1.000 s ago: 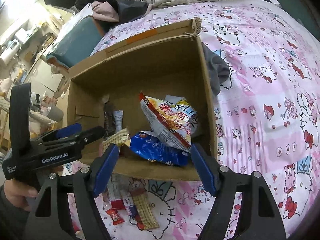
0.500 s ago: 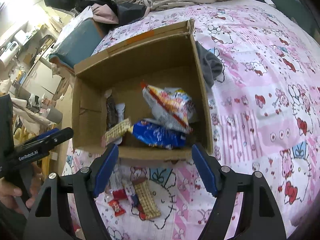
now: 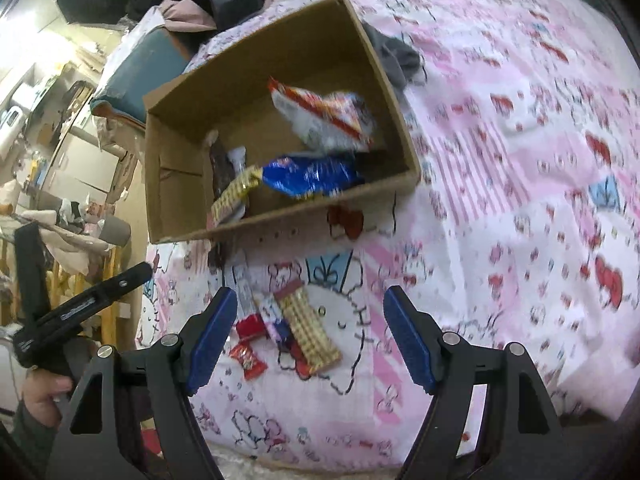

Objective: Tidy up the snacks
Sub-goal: 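Grasp a brown chocolate bar with the left tool while the right tool reaches a wafer bar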

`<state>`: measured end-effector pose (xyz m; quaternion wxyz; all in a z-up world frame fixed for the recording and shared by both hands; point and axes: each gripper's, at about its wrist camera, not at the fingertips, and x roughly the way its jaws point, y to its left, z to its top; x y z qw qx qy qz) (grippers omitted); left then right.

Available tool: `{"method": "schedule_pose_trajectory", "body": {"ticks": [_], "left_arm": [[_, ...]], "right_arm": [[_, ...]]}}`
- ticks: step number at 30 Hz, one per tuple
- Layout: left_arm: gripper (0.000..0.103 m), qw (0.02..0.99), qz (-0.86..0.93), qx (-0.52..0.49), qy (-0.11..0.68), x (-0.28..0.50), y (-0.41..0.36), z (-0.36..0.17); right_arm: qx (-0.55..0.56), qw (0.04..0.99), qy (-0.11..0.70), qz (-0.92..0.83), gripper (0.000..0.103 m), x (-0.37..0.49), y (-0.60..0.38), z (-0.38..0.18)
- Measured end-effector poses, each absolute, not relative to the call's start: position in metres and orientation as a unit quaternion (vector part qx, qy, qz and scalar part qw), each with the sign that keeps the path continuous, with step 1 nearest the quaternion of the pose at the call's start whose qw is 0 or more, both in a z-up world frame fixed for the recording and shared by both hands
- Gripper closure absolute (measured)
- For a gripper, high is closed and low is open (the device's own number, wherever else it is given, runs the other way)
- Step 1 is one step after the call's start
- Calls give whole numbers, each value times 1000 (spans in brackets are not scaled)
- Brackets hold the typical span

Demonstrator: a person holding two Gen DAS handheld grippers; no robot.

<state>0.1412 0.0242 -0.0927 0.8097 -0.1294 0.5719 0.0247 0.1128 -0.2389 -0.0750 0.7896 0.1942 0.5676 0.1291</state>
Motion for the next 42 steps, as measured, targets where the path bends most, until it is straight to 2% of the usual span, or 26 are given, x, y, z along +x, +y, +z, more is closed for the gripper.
{"method": "schedule_pose_trajectory", "body": {"ticks": [8,13,16,17,18,19,30,33,42], "left_arm": [[48,774,7,-157,614,161,9,-143],[52,766,23,-160,623,167,6,-160],[65,748,25,-164,642,169,3,-175],[72,743,30,-166,648,169,4,-178],[86,742,32,-171,647,168,5,-178],[90,740,31,-175,649,168,6,-179],[91,752,32,-170,636,136,10,-141],[91,756,30,-168,632,124,13,-127],[91,771,13,-139,621,92,25,-102]], "right_arm": [[206,777,586,104,25,104,-250,-92],[212,770,594,95,25,105,-257,-98],[210,770,594,97,25,106,-256,-98],[209,770,594,98,25,107,-255,-98],[208,770,595,99,25,107,-254,-98],[207,770,595,100,25,108,-253,-99],[179,756,617,126,26,109,-226,-111],[162,751,627,133,37,113,-215,-118],[-6,733,667,133,52,120,-162,-155]]}}
